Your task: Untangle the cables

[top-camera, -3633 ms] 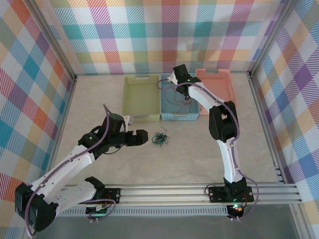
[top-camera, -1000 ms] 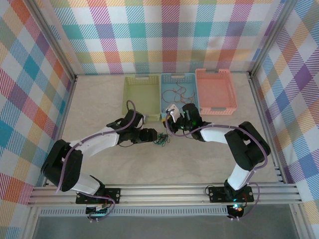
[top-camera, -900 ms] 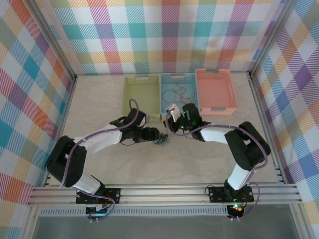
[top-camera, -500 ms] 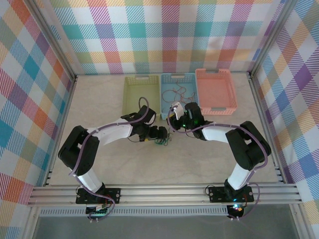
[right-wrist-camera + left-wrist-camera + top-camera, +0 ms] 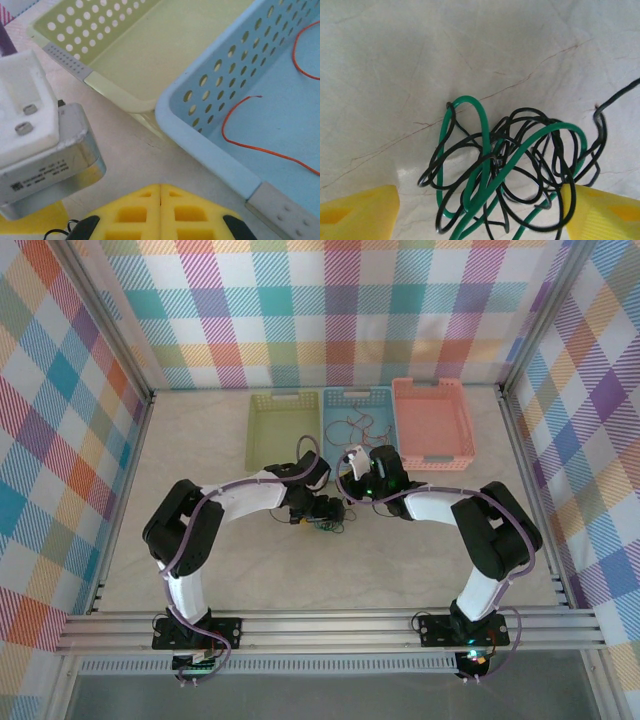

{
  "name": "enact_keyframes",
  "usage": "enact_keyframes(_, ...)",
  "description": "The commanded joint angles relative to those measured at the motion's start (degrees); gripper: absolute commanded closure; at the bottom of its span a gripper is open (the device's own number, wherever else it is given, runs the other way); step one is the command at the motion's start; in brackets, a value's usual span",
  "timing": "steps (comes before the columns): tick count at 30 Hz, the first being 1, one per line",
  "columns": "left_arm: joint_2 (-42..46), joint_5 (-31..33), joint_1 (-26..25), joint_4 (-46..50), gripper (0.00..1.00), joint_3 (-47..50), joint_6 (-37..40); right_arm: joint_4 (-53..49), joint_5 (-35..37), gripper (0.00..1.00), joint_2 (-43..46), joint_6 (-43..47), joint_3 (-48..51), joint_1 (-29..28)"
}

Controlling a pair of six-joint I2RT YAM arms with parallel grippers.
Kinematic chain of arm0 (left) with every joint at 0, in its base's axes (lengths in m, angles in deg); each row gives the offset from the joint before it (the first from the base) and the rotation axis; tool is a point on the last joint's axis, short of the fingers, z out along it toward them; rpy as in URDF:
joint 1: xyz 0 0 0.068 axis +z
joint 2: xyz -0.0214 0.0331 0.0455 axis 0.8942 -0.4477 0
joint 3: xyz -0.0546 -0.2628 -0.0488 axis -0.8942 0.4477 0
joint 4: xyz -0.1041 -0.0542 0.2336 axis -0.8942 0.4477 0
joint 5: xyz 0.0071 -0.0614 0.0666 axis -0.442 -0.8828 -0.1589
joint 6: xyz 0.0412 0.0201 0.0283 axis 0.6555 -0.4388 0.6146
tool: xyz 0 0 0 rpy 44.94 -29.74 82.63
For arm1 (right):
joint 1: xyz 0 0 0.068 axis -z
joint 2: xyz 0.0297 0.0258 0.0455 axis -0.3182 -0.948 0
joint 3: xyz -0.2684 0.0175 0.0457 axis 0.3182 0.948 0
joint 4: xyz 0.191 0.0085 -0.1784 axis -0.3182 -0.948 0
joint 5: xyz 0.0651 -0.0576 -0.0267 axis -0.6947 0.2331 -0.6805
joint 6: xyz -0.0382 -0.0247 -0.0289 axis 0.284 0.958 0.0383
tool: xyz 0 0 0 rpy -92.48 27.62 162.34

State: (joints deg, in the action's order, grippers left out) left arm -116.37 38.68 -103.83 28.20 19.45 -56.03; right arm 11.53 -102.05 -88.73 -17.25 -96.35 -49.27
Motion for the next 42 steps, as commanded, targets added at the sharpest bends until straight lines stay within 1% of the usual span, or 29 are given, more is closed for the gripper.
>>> enact_keyframes(1,-1.4,0.9,-0.5,3.1,0.22,-1.5,1.5,-0.8,0.8,1.0,-0.7,-0.9,-1.6,0.5)
enact_keyframes(7,-1.7,1.3,-0.6,4.4,0.42,-1.6,2.3,-1.3,3.4,1.0,-0.3,-1.5,-1.2,1.2)
enact_keyframes(10,-1.2,1.6,-0.5,4.6,0.45,-1.0,2.6,-1.4,5.1,1.0,0.2,-1.7,-0.9,1.5)
enact_keyframes(15,0.5,4.0,-0.5,5.8,0.49,0.6,3.3,-1.8,8.3,1.0,0.7,-1.9,-0.5,1.9)
enact_keyframes(18,1.9,3.7,-0.3,5.5,0.56,2.3,3.3,-2.9,10.8,1.0,0.9,-1.9,-0.7,1.9)
enact_keyframes(21,2.9,2.5,-0.3,4.2,0.6,4.3,2.8,-3.8,13.7,1.0,1.1,-1.8,-0.7,1.9)
enact_keyframes(24,3.1,2.4,-0.2,4.0,0.7,5.4,2.9,-3.8,15.3,1.0,1.6,-1.9,-0.3,2.1)
enact_keyframes(28,5.2,3.3,-0.1,4.7,0.7,6.8,3.1,-3.4,15.7,1.0,2.1,-2.2,0.3,2.2)
enact_keyframes(32,7.7,4.4,0.2,5.2,0.71,8.1,3.3,-3.0,14.2,1.0,2.3,-2.1,0.3,2.3)
enact_keyframes(37,10.0,5.3,0.4,5.6,0.73,9.6,3.4,-1.4,5.6,1.0,3.1,-1.3,0.9,2.3)
enact_keyframes(42,12.0,6.7,1.0,6.1,0.75,11.1,3.8,0.3,0.7,1.0,4.3,-0.3,2.0,2.1)
